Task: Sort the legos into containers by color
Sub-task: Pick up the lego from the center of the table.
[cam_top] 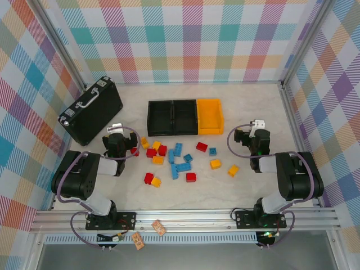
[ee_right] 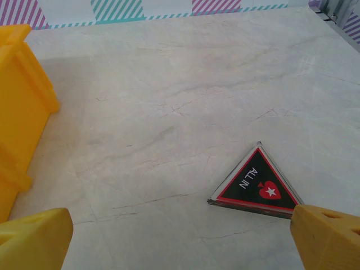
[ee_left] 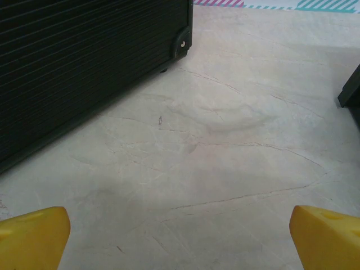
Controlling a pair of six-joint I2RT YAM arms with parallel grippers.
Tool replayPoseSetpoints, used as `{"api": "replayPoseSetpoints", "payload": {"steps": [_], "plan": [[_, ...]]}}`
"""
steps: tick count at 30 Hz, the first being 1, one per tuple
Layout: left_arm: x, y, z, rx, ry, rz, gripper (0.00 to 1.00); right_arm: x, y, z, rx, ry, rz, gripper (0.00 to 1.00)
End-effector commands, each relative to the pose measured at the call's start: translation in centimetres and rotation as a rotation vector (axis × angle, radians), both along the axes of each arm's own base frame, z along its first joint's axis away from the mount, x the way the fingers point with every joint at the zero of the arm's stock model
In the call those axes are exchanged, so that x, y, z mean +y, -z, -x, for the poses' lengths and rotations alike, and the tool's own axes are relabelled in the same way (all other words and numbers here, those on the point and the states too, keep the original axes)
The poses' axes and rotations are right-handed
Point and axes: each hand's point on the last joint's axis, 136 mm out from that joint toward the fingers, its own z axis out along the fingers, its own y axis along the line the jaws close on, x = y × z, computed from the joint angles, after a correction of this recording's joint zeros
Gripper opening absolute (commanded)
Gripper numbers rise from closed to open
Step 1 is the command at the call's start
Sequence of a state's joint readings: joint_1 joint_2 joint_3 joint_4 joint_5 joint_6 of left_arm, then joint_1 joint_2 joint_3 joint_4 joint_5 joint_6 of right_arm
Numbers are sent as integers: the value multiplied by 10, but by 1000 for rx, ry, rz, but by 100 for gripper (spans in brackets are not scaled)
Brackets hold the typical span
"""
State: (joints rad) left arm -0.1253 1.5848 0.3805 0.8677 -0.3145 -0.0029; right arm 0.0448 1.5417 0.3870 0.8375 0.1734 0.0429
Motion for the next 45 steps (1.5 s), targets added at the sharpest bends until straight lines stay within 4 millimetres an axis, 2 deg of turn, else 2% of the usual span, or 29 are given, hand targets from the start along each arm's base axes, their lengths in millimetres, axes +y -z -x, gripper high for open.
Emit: {"api": "replayPoseSetpoints", "payload": {"steps": [1, 38, 42, 45], "plan": [[4, -14, -7, -48, -12, 2, 100, 1, -11, -5, -43, -11, -3, 99], [5, -14, -6, -51, -13, 3, 99, 1, -11, -4, -45, -11, -2, 99], [1, -23, -9, -12, 4, -11, 100, 5, -32, -5, -38, -39, 5, 99], [3, -41, -14, 32, -18, -28, 100, 5, -55, -2, -4, -30, -7, 99]]}}
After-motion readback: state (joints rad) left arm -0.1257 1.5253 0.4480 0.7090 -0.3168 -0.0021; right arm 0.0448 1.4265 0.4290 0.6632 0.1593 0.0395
